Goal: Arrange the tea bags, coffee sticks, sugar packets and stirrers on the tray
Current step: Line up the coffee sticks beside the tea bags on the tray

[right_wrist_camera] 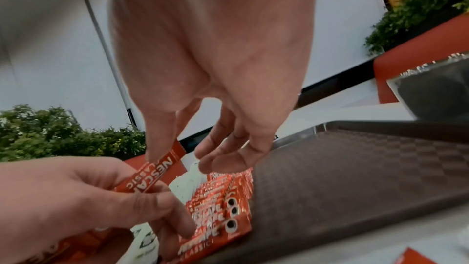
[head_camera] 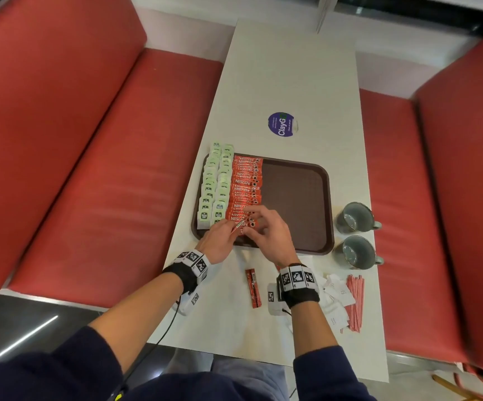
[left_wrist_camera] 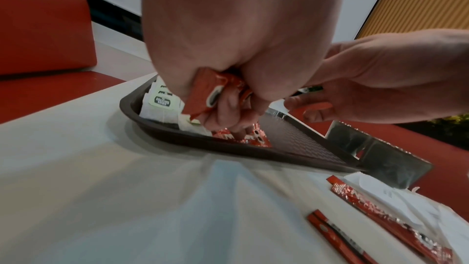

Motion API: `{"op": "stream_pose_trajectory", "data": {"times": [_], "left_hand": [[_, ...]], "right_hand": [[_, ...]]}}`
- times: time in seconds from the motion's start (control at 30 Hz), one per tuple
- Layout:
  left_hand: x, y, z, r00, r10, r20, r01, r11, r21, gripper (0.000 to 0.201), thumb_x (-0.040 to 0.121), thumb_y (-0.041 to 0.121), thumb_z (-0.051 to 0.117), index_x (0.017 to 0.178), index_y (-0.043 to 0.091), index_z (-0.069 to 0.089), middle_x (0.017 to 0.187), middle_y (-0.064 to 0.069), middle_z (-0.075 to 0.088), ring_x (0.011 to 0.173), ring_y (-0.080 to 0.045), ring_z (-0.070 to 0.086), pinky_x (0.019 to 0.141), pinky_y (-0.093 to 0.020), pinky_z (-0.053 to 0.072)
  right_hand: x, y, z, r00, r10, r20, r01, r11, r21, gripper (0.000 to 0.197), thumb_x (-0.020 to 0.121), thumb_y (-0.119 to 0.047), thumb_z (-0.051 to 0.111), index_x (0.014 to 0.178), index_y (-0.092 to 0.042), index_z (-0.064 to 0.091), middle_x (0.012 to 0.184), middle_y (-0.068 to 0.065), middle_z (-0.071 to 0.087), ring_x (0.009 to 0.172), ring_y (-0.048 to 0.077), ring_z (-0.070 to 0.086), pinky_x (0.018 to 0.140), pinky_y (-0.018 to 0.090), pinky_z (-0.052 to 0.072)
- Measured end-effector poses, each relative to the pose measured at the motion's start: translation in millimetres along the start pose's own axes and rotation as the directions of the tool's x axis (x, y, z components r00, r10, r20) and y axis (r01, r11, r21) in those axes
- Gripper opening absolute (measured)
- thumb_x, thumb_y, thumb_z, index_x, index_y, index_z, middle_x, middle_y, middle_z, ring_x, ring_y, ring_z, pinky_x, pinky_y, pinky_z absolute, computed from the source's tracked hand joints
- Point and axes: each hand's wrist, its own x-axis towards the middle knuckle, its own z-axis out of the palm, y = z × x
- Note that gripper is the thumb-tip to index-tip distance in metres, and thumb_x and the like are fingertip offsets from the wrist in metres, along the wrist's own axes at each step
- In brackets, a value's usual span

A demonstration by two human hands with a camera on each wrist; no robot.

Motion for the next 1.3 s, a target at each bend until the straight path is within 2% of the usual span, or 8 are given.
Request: {"op": "stream_pose_trajectory", "data": {"times": [0.2, 0.37, 0.5, 0.67, 0.77, 0.87, 1.1, 1.3], "left_hand": [[-22.7, 21.7, -30.1, 0.977, 0.132, 0.166, -0.09, 0.967, -0.238, 0.014, 0.111, 0.037, 0.06, 0.119, 0.031, 0.069, 0.086, 0.005, 0.078, 0.085, -0.005, 0.071, 0.077, -0.019, 0.047], [-51.0, 42.5, -51.0, 0.981, 0.138, 0.136, -0.063, 0.89, -0.452, 0.025, 0.11, 0.035, 0.062, 0.117, 0.013, 0.071, 0.07, 0.0, 0.072, 0.054, 0.003, 0.052, 0.058, -0.01, 0.041], [-63.3, 49.2, -55.4, 0.991, 0.11, 0.074, -0.059, 0.865, -0.499, 0.03, 0.109, 0.036, 0.063, 0.107, 0.008, 0.074, 0.073, -0.002, 0.073, 0.056, 0.008, 0.054, 0.057, -0.008, 0.041], [-67.1, 42.6, -58.2, 0.993, 0.086, 0.075, -0.035, 0.855, -0.517, 0.033, 0.107, 0.043, 0.066, 0.099, 0.015, 0.083, 0.08, 0.008, 0.071, 0.058, 0.002, 0.054, 0.056, -0.016, 0.038], [-71.5, 36.5, -61.1, 0.99, 0.118, 0.071, -0.068, 0.867, -0.494, 0.028, 0.109, 0.036, 0.063, 0.105, 0.02, 0.086, 0.08, 0.025, 0.061, 0.063, 0.002, 0.051, 0.058, -0.016, 0.039], [-73.1, 31.7, -62.3, 0.99, 0.122, 0.075, -0.068, 0.862, -0.502, 0.027, 0.109, 0.038, 0.063, 0.105, 0.024, 0.086, 0.076, 0.022, 0.055, 0.065, -0.002, 0.046, 0.057, -0.018, 0.037], [-68.0, 45.5, -45.3, 0.994, 0.07, 0.086, -0.005, 0.806, -0.591, 0.033, 0.111, 0.041, 0.058, 0.107, 0.021, 0.084, 0.061, 0.017, 0.051, 0.054, -0.002, 0.039, 0.051, -0.018, 0.032], [-59.5, 35.0, -44.4, 0.996, -0.055, -0.069, 0.006, 0.827, -0.562, 0.023, 0.102, 0.046, 0.071, 0.098, 0.027, 0.083, 0.089, 0.02, 0.076, 0.076, 0.008, 0.062, 0.067, -0.015, 0.042]], "right_hand": [[-14.3, -22.1, -23.0, 0.999, -0.012, 0.042, 0.008, 0.994, 0.107, 0.004, 0.098, -0.032, 0.082, 0.102, -0.032, 0.081, 0.101, -0.012, 0.078, 0.096, 0.011, 0.073, 0.09, 0.039, 0.062], [-26.7, -32.6, -30.9, 0.998, 0.063, 0.008, -0.063, 0.968, 0.241, 0.008, 0.096, -0.035, 0.084, 0.099, -0.028, 0.08, 0.091, 0.001, 0.078, 0.091, 0.022, 0.076, 0.085, 0.042, 0.067], [-36.1, -40.4, -33.2, 0.996, 0.074, 0.054, -0.088, 0.937, 0.338, 0.012, 0.097, -0.031, 0.083, 0.103, -0.021, 0.082, 0.093, 0.005, 0.079, 0.091, 0.023, 0.078, 0.083, 0.032, 0.065], [-42.7, -35.1, -39.9, 0.995, 0.089, 0.049, -0.101, 0.918, 0.384, 0.009, 0.098, -0.028, 0.083, 0.102, -0.02, 0.082, 0.091, 0.011, 0.078, 0.089, 0.034, 0.075, 0.084, 0.041, 0.065], [-44.1, -28.5, -45.7, 0.995, 0.103, 0.006, -0.098, 0.927, 0.362, 0.006, 0.098, -0.028, 0.083, 0.099, -0.022, 0.082, 0.086, 0.008, 0.077, 0.08, 0.023, 0.071, 0.079, 0.039, 0.062], [-44.8, -27.8, -48.7, 0.992, 0.118, -0.05, -0.089, 0.913, 0.398, 0.004, 0.099, -0.027, 0.082, 0.099, -0.022, 0.082, 0.088, 0.007, 0.076, 0.081, 0.018, 0.069, 0.081, 0.042, 0.063], [-50.1, -46.2, -16.9, 0.986, 0.157, 0.05, -0.142, 0.65, 0.747, 0.027, 0.104, -0.015, 0.074, 0.127, 0.0, 0.072, 0.117, 0.021, 0.08, 0.108, 0.034, 0.078, 0.095, 0.042, 0.063], [-46.5, -38.2, -18.3, 0.986, 0.165, -0.017, -0.144, 0.903, 0.404, 0.011, 0.109, -0.026, 0.069, 0.114, -0.018, 0.073, 0.096, 0.004, 0.082, 0.083, 0.026, 0.081, 0.077, 0.041, 0.067]]}}
